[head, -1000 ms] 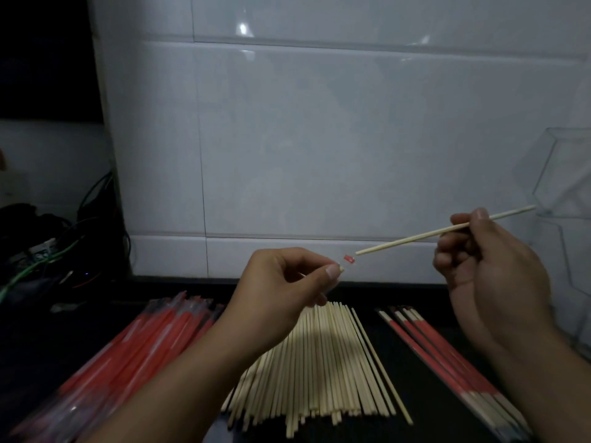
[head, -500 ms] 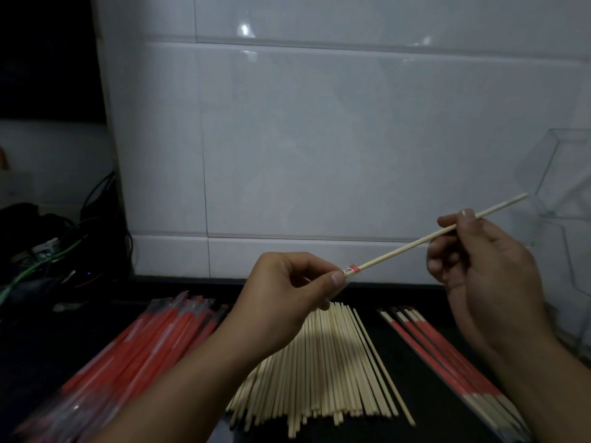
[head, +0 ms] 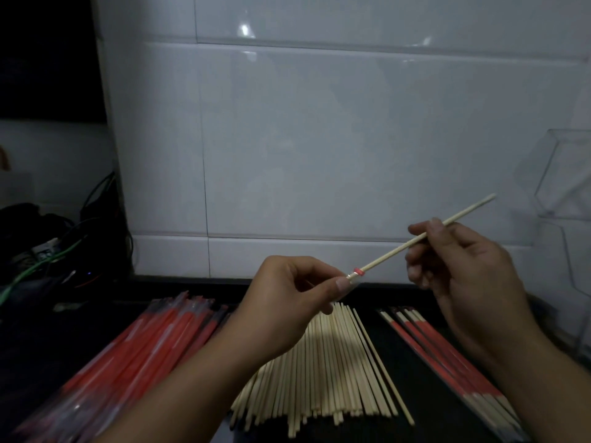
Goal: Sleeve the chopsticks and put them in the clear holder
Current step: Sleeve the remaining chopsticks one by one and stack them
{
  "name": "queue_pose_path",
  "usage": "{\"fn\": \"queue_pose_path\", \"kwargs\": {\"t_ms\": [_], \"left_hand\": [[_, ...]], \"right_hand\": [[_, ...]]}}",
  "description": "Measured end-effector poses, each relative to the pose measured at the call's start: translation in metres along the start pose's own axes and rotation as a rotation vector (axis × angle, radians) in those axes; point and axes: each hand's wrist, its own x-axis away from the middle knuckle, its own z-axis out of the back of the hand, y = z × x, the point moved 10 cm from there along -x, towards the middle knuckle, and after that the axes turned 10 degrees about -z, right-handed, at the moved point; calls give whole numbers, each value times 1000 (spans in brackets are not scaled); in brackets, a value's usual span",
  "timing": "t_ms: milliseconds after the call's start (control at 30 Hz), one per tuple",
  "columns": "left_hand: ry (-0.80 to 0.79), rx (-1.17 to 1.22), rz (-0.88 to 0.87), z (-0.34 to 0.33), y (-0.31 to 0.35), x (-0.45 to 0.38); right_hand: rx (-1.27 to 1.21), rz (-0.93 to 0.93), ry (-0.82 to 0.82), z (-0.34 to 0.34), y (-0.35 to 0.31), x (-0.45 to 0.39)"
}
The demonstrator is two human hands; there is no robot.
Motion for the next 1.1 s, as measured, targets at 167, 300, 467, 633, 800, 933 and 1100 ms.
{"fn": "queue_pose_path", "kwargs": {"t_ms": [167,300,467,633,800,933,1100], "left_hand": [[1,10,4,0,-2,-1],[38,16,5,5,-3,0],[47,0,13,6,-3,0],[48,-1,-6,8,0,-1],[210,246,4,36,7,-4],[429,421,-100,77,17,-10],[534,518,-139,91,20,-9]], "right_hand": [[216,-115,-154,-31,21,8],[170,40,68,-8,5,7],[359,118,-91,-22,2,11],[720,90,-343,-57,25,26],[463,-25,-240,-55,30,23],[448,-167,-291,-78,53,35],[537,-233,-525,-128,80,64]]}}
